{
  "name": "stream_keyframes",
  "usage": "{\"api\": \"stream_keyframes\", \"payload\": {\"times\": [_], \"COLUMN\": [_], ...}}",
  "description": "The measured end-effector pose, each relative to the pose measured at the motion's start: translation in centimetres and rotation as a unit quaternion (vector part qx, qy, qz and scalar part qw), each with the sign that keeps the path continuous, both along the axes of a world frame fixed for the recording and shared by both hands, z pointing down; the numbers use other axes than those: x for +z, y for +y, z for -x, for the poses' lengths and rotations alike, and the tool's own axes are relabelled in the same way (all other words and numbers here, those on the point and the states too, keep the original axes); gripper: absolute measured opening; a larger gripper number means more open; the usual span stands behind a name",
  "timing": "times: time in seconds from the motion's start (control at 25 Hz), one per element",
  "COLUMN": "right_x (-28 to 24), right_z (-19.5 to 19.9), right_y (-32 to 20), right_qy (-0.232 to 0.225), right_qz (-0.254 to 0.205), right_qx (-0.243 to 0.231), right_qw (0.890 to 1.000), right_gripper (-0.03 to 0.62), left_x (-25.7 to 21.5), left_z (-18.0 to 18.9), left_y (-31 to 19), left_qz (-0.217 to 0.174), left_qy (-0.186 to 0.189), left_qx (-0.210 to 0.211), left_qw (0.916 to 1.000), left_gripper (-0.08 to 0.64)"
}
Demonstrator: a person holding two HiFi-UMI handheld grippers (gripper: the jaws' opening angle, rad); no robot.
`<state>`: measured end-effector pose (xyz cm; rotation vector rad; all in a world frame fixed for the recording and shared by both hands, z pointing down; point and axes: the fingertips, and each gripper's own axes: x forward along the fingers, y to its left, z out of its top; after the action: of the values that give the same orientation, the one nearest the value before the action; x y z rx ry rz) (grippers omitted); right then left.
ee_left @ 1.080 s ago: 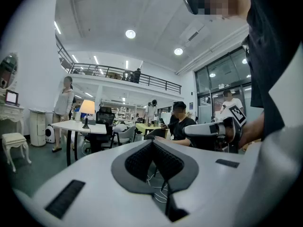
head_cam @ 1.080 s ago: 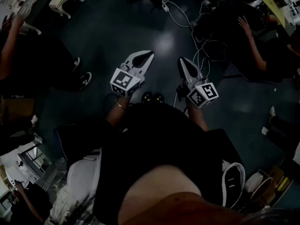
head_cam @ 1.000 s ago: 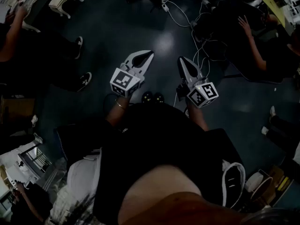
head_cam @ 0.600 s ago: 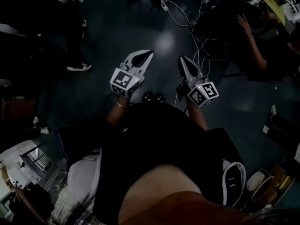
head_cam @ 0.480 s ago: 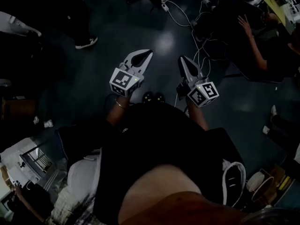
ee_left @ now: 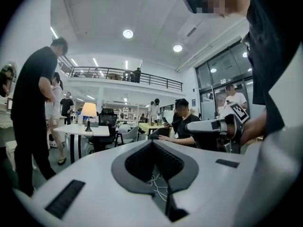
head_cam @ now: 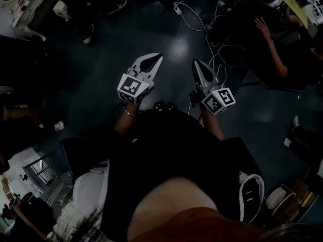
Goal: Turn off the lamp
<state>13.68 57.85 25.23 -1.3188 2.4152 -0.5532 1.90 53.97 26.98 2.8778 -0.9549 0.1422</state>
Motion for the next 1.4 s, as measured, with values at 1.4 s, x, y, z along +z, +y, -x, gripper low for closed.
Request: {"api": "stream_keyframes", "payload": {"times": [1.4], "right_x": [0.5], "right_z": [2.0], "right_y": [-6.7], "right_qy": [-0.014], "right_qz": [-0.007], "right_qx": [-0.03], "right_qw": [0.999], "right_gripper": [0.0], "left_x": [0.2], "left_z": [2.4], "left_y": [-5.4], "left_qz": [-0.018], "left_qy": [-0.011], "left_qx": [-0.041], "left_qw": [0.9989], "left_gripper": [0.006]}}
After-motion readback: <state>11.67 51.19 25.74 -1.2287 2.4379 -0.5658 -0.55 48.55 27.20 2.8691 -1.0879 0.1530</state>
